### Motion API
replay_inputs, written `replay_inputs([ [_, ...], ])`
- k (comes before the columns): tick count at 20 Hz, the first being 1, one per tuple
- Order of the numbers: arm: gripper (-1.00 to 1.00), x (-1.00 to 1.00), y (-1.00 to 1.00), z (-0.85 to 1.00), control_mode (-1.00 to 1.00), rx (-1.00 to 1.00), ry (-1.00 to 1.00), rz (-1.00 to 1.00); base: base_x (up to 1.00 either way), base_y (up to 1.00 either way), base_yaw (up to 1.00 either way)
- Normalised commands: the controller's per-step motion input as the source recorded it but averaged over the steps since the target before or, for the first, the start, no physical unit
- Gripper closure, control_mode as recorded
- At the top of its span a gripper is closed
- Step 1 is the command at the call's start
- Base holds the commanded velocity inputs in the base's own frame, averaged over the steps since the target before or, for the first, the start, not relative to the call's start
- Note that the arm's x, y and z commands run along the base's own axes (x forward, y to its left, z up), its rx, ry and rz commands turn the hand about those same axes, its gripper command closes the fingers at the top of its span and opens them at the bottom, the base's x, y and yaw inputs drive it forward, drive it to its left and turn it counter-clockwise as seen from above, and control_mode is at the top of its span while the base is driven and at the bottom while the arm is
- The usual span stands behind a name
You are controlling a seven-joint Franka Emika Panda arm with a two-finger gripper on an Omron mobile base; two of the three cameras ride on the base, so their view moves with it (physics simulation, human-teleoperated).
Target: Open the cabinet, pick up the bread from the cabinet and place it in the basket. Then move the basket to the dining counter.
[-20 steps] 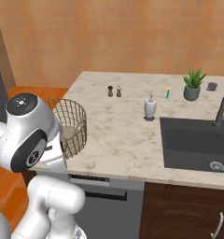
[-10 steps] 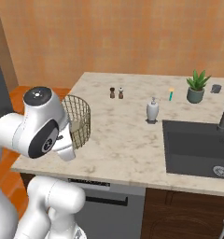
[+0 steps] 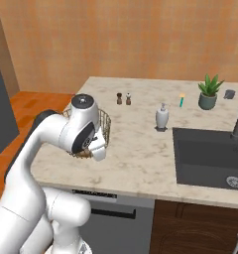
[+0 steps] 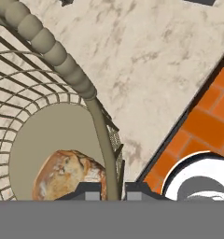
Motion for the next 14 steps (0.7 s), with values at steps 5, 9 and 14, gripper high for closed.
replay_inputs([
  [5, 1.00, 0.99, -0.23, -0.43, -1.00, 0.00, 0.05, 0.08, 0.00, 0.00, 0.00],
  [9, 1.00, 0.86, -0.25, -0.21, -1.00, 0.00, 0.05, 0.05, 0.00, 0.00, 0.00],
  [14, 1.00, 0.54, -0.20, -0.21, -1.00, 0.00, 0.04, 0.01, 0.00, 0.00, 0.00],
])
